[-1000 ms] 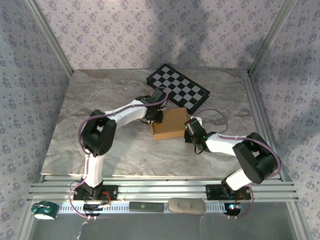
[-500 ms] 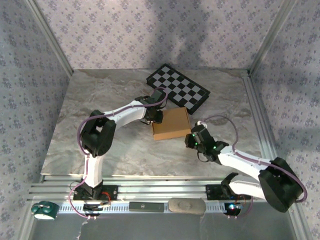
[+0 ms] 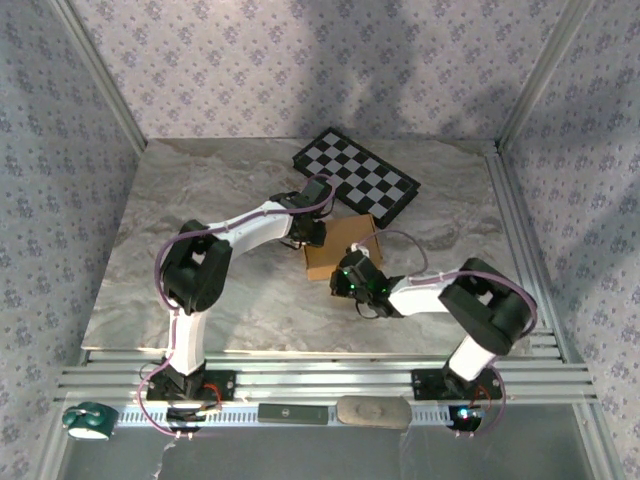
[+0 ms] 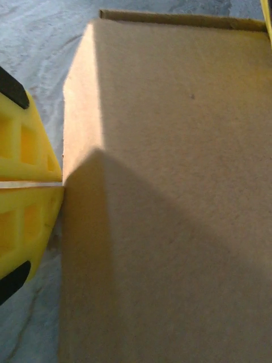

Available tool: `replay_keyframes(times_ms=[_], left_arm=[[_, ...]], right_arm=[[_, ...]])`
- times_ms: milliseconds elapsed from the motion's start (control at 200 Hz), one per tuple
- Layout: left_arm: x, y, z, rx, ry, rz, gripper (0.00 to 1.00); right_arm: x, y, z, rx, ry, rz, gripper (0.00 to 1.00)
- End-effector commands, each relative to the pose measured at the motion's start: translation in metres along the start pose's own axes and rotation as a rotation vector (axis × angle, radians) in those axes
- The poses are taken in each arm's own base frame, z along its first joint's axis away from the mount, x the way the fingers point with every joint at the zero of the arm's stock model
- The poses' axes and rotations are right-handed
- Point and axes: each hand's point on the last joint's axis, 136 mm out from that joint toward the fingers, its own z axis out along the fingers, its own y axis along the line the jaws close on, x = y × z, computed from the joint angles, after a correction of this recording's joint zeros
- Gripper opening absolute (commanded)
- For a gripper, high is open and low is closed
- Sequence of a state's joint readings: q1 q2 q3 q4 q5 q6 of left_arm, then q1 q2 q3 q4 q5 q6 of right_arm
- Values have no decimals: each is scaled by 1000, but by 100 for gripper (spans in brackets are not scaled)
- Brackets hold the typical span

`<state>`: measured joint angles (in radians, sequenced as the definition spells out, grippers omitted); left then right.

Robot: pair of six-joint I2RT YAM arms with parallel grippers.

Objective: Fold the paper box

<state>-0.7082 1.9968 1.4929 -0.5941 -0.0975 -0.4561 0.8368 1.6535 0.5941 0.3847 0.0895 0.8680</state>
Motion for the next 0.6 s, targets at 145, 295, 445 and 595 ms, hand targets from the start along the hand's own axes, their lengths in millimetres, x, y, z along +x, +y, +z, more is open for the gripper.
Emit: replay_keyframes(times_ms=[145, 295, 445, 595], left_arm=[[48, -1, 21, 21, 174, 14, 33], [49, -2, 21, 27, 175, 11, 33], [50, -2, 19, 28, 172, 10, 33], [48, 1, 12, 31, 159, -1, 33]], right_arm=[[-14, 12, 26, -43, -39, 59, 11], [-10, 6, 32, -33, -22, 63, 11], [-9, 4, 35, -8, -1, 62, 11], [-11, 9, 23, -27, -2, 59, 11]])
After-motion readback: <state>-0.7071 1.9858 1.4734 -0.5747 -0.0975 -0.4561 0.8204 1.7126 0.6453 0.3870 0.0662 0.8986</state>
